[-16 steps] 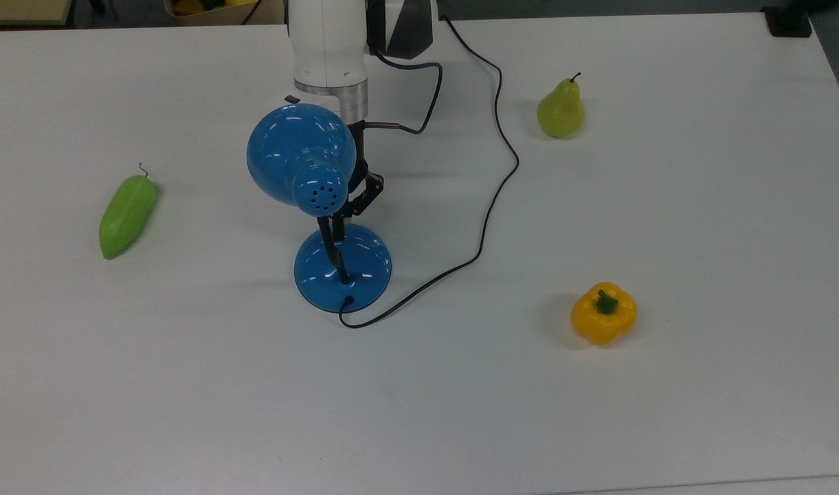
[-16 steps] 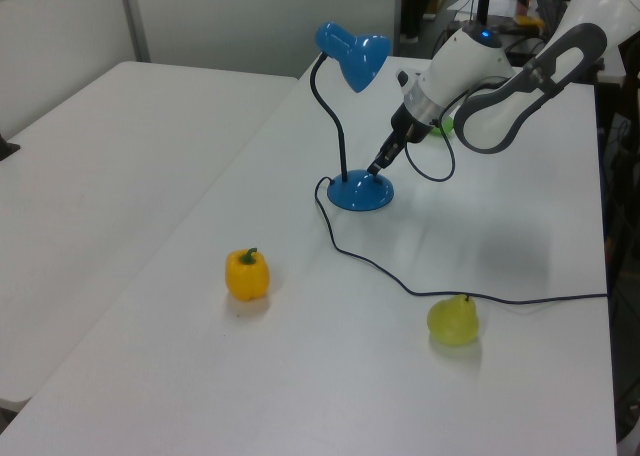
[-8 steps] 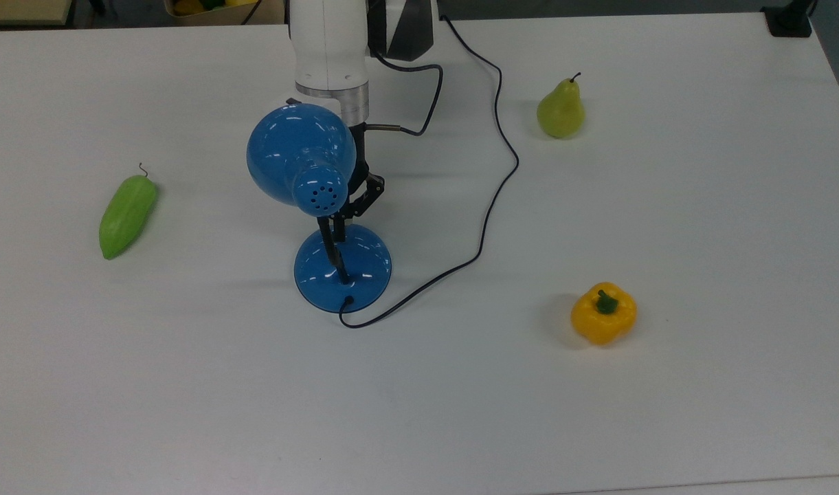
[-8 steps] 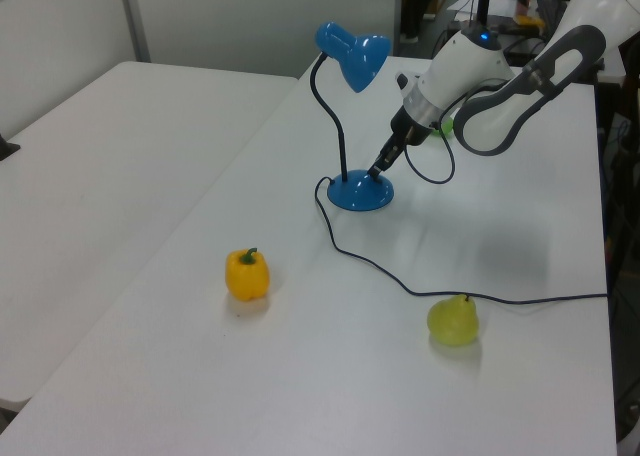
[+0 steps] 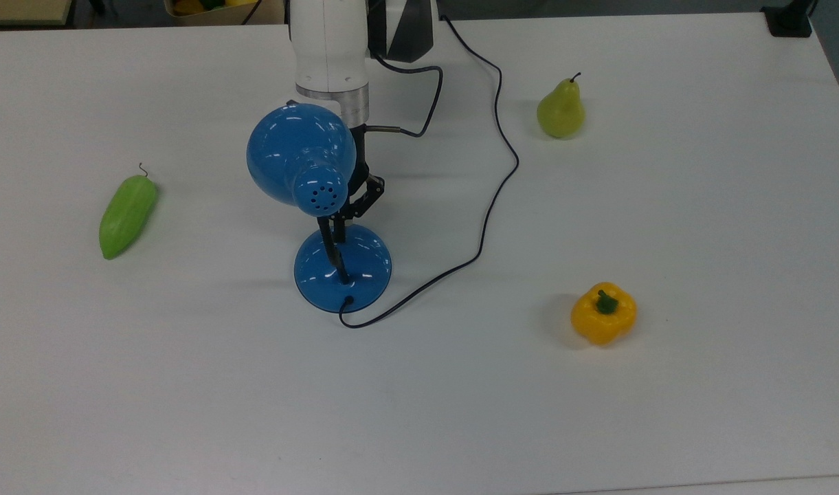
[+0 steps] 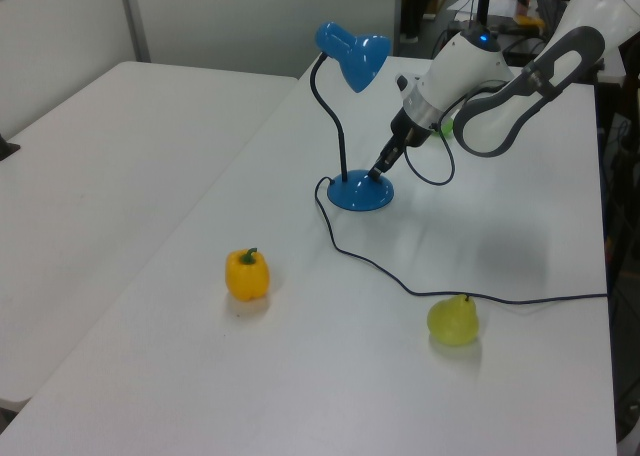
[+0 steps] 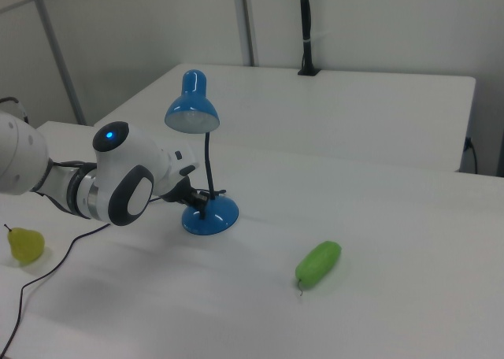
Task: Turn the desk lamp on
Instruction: 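Press the gripper down on the lamp base switch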
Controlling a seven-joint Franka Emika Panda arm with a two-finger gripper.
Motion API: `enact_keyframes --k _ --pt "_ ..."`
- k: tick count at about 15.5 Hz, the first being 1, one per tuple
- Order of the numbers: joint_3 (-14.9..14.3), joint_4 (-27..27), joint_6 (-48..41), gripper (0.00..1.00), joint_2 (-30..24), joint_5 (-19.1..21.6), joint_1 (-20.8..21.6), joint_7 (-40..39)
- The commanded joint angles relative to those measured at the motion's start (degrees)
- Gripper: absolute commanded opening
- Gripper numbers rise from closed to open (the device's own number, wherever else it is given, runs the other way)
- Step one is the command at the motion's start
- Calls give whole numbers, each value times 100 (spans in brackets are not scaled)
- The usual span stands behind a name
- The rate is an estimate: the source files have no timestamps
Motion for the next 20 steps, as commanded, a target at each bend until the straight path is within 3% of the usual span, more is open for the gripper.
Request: enact_keyframes --k 1,20 --pt "-1 31 44 0 30 44 22 70" --pt "-1 22 35 0 232 27 22 61"
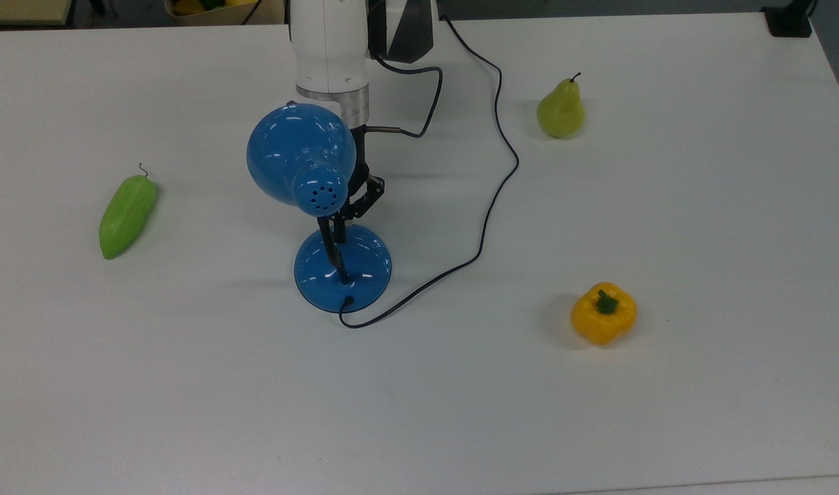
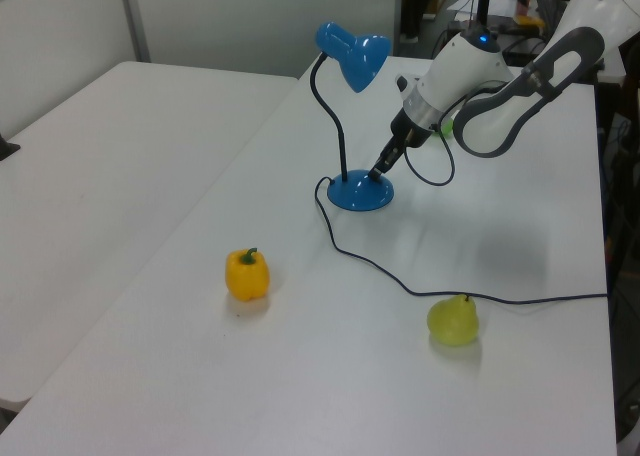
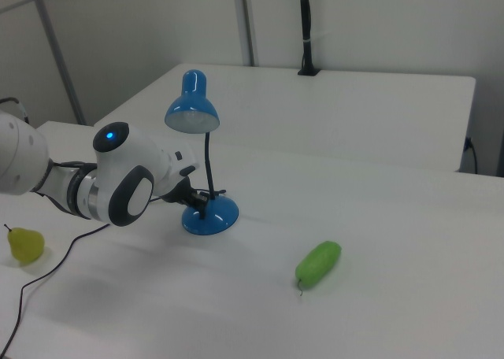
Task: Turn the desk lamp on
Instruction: 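Press the gripper down on the lamp base switch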
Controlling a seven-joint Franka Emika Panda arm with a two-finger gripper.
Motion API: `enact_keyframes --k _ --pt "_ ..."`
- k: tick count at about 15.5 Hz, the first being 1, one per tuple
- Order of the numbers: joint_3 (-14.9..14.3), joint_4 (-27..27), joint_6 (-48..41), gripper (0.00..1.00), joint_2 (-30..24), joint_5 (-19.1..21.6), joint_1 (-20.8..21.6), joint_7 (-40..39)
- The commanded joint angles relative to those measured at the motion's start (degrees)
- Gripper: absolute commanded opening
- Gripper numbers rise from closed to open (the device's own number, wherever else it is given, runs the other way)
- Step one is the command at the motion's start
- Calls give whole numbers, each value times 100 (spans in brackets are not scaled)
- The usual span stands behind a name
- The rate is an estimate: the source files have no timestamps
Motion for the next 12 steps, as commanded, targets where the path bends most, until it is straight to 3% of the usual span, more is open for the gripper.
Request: enact_keyframes --k 1,12 --pt "-1 21 35 0 235 27 22 59" --pt "-10 -14 34 0 349 9 5 50"
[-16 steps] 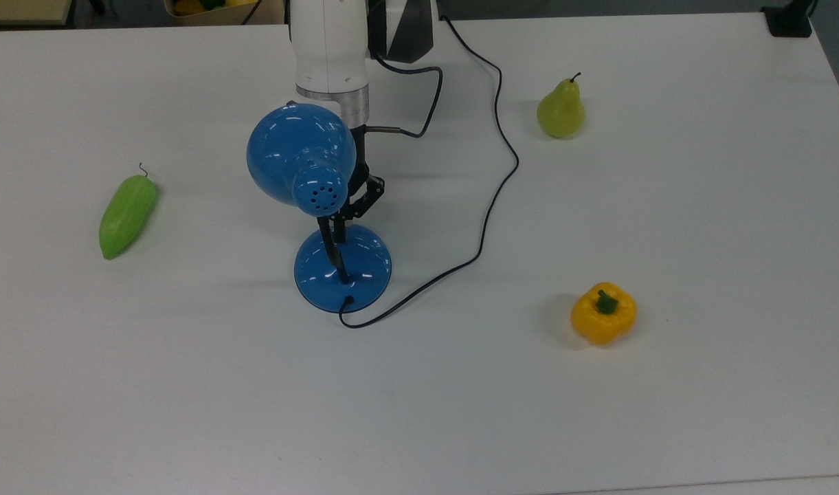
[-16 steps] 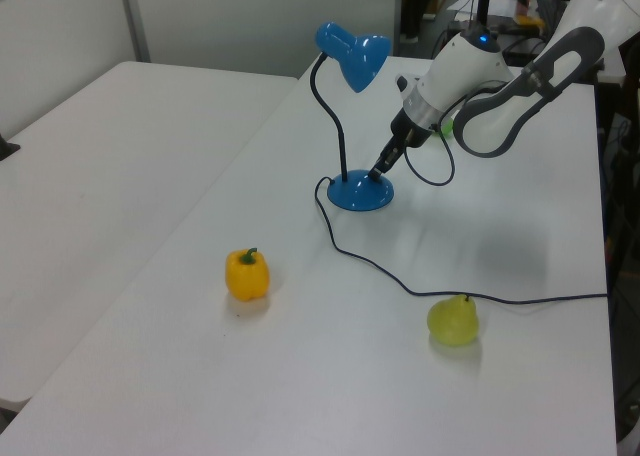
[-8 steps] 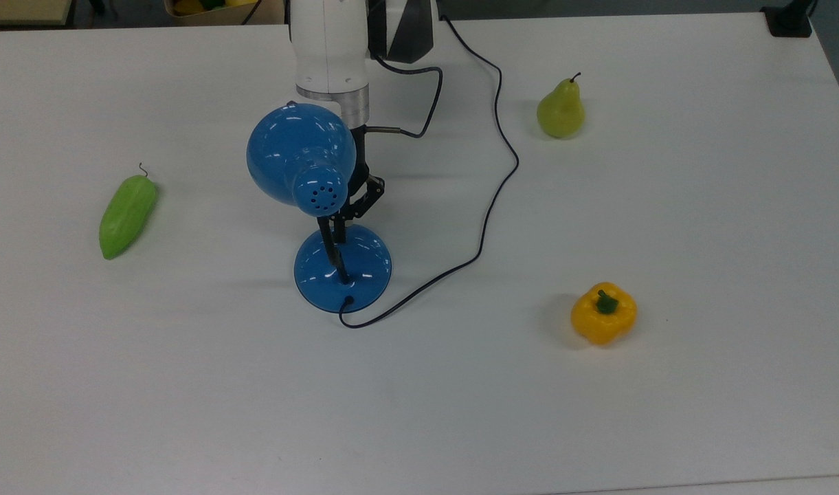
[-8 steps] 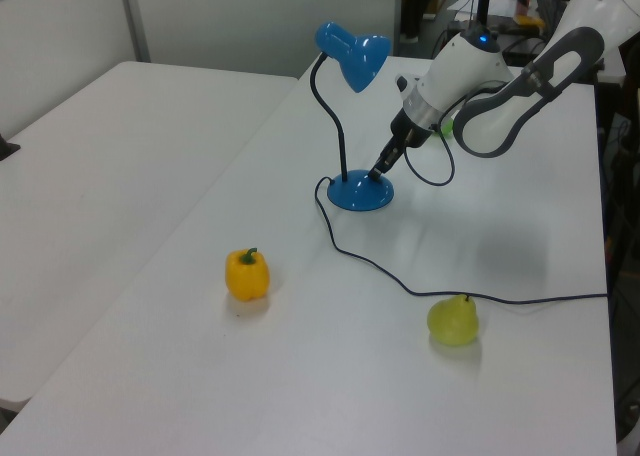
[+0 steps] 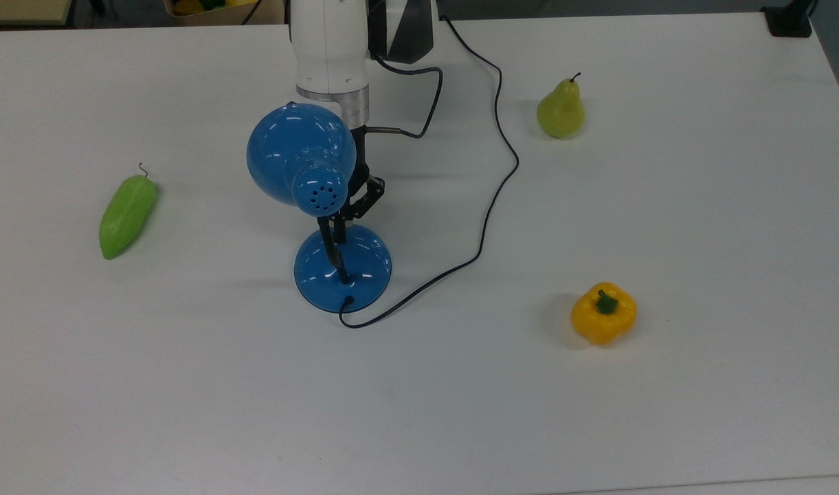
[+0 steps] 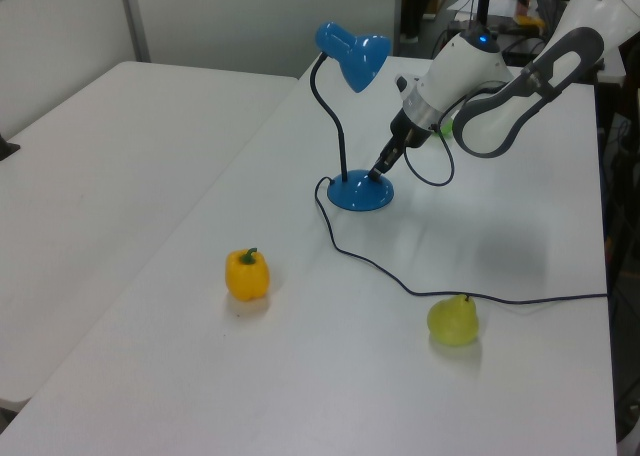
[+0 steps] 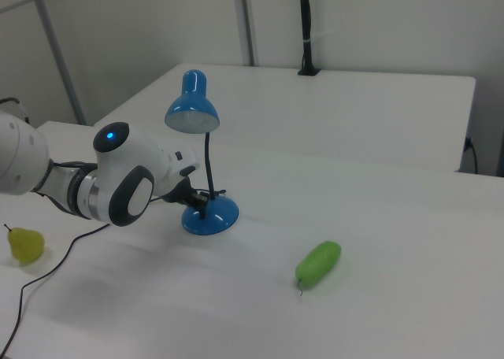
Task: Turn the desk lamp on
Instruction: 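Press the gripper down on the lamp base switch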
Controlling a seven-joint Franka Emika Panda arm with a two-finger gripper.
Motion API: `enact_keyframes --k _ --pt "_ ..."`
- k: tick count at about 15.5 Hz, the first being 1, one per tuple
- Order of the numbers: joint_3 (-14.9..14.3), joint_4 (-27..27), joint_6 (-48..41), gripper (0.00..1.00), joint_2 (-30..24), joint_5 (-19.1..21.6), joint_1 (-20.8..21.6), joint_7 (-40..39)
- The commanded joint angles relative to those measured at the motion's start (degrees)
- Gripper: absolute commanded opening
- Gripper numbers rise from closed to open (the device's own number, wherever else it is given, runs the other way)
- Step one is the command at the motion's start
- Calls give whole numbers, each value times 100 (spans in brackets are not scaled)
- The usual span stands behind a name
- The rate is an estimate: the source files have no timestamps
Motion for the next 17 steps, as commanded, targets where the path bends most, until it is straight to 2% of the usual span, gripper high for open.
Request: enact_keyframes --k 1,14,17 --pt "-11 -25 25 0 361 9 4 50" --pt "-2 -25 -450 0 -201 27 -31 85" --pt "-2 -17 -1212 0 -526 27 -22 59"
